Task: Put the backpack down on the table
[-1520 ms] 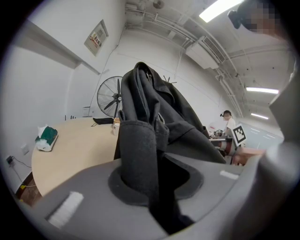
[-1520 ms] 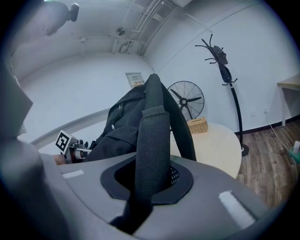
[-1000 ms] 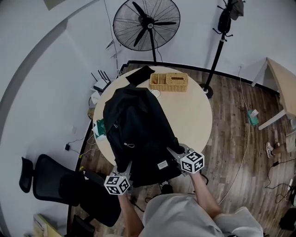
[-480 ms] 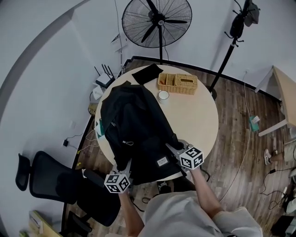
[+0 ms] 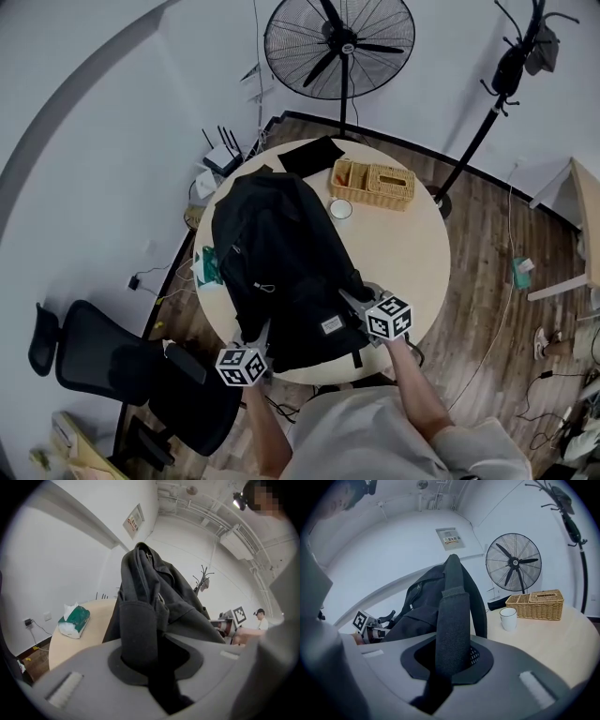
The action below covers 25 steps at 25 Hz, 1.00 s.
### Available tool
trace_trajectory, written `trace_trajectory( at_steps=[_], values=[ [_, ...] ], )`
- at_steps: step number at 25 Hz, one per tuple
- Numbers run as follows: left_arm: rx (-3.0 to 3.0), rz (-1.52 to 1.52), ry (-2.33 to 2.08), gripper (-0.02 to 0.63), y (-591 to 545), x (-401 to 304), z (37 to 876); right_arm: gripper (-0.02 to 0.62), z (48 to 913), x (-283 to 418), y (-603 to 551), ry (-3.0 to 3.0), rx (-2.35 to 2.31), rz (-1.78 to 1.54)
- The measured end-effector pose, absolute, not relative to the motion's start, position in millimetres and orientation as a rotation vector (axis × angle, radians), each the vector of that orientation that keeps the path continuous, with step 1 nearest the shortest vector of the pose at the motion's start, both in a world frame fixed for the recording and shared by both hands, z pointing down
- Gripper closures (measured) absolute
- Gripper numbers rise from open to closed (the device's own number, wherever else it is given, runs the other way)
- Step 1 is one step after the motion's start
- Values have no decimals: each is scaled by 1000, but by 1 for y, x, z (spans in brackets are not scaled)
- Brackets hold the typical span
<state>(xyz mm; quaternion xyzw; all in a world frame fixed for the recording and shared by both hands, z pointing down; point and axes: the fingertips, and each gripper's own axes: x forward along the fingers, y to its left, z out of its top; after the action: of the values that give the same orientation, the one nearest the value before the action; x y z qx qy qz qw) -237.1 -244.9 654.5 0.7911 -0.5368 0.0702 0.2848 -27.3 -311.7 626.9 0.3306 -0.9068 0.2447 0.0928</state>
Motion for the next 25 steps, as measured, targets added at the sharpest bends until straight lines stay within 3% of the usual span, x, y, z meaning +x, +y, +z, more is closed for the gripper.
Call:
trace_trajectory(
  at_steps=[25],
  values=[
    [1915,250,-1379,474,-303,-252,731,546,719,-46,-384,-2503,868,893]
  ],
)
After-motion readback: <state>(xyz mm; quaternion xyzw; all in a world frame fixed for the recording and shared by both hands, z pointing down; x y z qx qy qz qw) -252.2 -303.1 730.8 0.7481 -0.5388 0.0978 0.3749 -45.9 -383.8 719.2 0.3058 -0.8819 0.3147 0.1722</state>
